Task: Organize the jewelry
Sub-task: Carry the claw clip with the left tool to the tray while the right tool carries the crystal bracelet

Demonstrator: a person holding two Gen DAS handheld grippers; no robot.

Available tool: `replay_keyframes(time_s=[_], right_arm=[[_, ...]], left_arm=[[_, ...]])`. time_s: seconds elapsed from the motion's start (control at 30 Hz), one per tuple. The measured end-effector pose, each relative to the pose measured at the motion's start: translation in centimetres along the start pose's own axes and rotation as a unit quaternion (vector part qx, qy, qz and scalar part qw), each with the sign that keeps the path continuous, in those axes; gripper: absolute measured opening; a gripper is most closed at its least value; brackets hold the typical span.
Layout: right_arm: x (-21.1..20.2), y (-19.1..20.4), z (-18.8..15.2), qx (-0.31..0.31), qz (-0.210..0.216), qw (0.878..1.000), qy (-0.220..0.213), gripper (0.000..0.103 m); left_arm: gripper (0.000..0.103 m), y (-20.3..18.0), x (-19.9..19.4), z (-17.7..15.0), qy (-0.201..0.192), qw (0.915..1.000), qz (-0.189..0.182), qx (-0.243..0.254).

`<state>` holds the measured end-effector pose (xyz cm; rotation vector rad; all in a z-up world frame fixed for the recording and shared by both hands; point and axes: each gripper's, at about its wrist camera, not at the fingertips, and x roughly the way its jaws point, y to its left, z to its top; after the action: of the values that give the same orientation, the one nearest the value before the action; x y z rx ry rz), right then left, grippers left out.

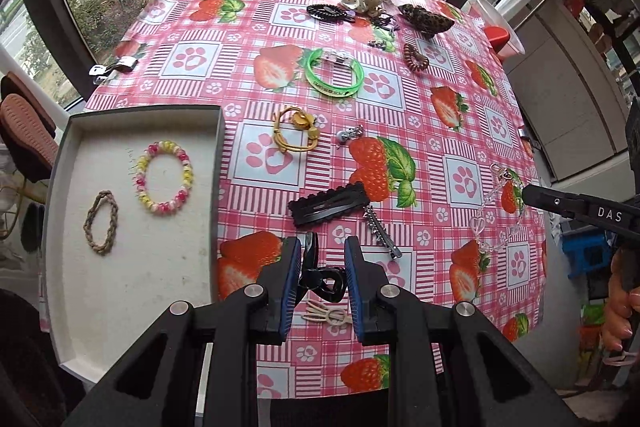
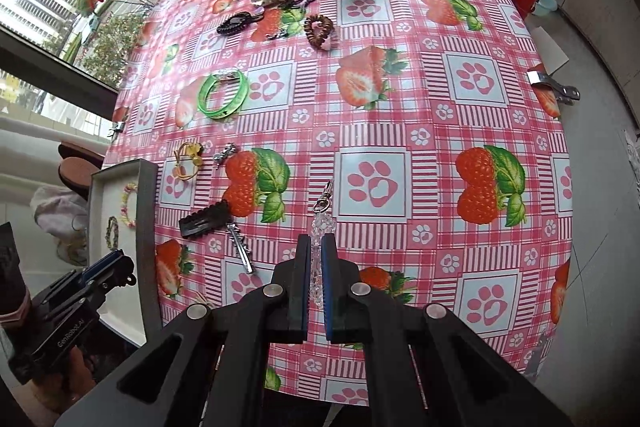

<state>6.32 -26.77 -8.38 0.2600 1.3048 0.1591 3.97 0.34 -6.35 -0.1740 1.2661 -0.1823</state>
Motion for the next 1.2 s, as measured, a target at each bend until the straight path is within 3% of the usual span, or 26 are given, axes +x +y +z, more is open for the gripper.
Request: replay_keyframes(time_s=[0.3, 0.57, 0.9, 1.2], right_arm=[[0.1, 9.4, 0.8, -0.083, 0.046, 0.995, 0.001, 0.005], [2.6, 19.0, -0.1, -0.169, 0.090, 0.981, 0.028, 0.005], [8.3, 28.9, -1.3, -0.242, 0.139, 0.957, 0.080, 0.005], [14.7, 35.6, 1.9, -0.246, 0.190, 0.945, 0.100, 0.005]], left_arm=[[0.029, 6.1, -2.4, -2.2, -0.021, 0.9978, 0.022, -0.059], [0.029, 12.2, -3.4, -5.0, -0.025, 0.9911, 0.057, -0.118], [0.029, 18.5, -1.3, -6.8, -0.010, 0.9787, 0.100, -0.179], [0.029, 21.0, 1.9, -5.2, -0.008, 0.9712, 0.144, -0.190]])
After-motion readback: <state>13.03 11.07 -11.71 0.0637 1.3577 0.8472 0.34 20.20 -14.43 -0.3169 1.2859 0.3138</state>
